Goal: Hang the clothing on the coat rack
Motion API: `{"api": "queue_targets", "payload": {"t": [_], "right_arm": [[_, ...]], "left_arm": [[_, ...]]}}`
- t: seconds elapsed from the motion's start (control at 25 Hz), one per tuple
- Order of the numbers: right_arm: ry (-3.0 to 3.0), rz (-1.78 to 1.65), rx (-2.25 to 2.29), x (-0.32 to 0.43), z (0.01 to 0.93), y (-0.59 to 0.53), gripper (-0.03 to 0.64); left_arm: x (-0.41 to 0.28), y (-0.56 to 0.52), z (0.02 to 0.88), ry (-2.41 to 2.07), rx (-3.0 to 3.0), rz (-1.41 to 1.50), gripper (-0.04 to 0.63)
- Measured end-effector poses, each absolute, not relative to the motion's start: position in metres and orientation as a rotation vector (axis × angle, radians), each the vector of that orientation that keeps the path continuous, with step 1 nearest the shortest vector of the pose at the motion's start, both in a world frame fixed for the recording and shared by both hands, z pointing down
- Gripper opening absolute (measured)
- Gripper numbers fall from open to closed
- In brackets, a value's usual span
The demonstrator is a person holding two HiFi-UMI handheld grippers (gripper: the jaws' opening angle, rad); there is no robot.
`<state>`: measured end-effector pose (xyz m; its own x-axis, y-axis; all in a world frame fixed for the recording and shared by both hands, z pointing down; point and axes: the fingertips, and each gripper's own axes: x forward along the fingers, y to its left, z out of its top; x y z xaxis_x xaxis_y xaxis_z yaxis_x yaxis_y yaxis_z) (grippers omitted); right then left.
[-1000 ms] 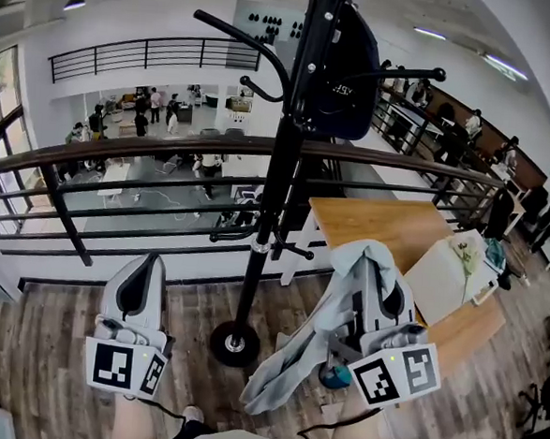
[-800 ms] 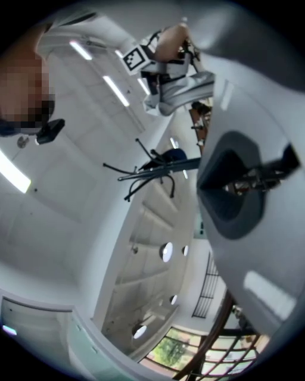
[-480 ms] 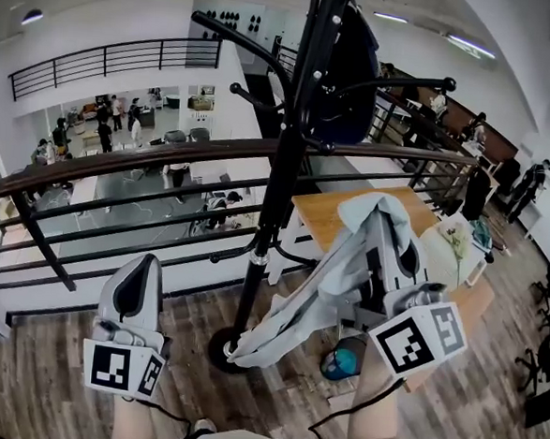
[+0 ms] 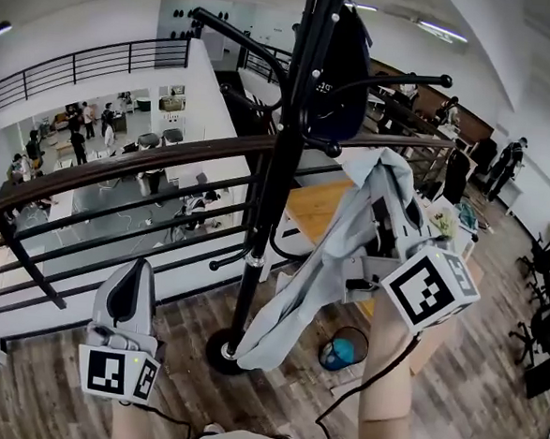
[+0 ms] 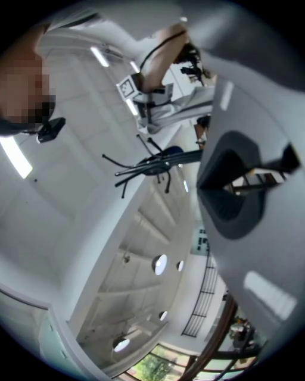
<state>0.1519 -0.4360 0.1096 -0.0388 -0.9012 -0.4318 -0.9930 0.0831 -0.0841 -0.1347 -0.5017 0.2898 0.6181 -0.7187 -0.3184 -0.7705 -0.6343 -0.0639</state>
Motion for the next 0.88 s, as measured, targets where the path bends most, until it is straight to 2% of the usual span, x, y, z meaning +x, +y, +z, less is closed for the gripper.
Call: {"api": "queue_targets", "payload": {"t": [0.44,0.88], "right_arm": [[1.970,0.390,-1.900,0.139,0.080,-0.452,0.006],[2.006,0.391,-1.969,0.121,0.088,-0.463,0.006]], "left_arm": [[-0.153,-0.522,0.293,1.206,-2.673,0.408,0.009],[-0.167,-0.526,0.295,1.219,-2.681,0.422,0.009]]}}
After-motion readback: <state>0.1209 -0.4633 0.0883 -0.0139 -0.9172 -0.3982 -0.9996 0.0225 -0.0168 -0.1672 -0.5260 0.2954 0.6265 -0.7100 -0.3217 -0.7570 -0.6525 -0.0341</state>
